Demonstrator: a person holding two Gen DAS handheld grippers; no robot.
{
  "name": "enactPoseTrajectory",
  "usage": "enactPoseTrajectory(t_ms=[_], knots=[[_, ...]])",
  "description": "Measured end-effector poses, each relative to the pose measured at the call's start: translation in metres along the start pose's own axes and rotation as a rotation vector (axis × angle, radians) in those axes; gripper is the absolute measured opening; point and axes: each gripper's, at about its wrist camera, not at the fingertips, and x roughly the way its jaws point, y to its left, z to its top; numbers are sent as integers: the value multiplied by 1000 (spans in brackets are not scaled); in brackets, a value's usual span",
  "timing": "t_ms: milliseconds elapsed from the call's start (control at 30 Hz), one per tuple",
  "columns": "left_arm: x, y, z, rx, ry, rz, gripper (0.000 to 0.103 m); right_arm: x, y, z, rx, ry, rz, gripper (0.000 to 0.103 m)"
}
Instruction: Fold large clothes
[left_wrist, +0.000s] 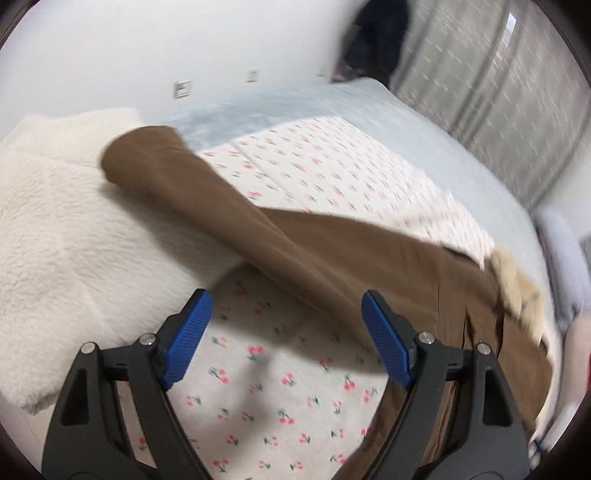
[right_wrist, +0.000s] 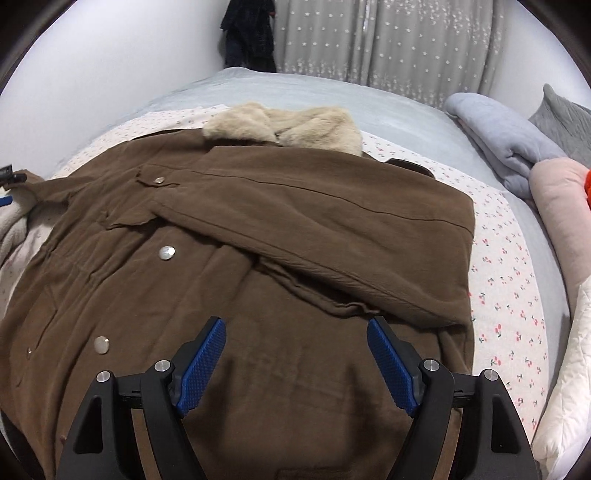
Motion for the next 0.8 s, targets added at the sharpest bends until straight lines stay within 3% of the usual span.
enactPoseTrajectory(t_ms=[300,367,400,433,500,633,800], knots=[[28,29,30,-147,-34,14,82,-3,10,-1,-26,50,-13,81],[33,36,33,-197,-45,1,74,-4,11,-2,-36,54,-13,81],[35,39,35,-229,-56,8,61,-4,12,-2,-43,56,-17,81],[36,41,36,-262,-73,18,36,-4,13,-3,-51,59,-20,81],[36,41,40,-290,-99,34,8,-4,14,-4,-65,67,-27,81],[19,11,48,-259,-166,0,6,-8,10,-4,-71,60,-48,81],[-25,-80,45,-41,-289,-149,5,-10,3,0,-51,60,-44,81]])
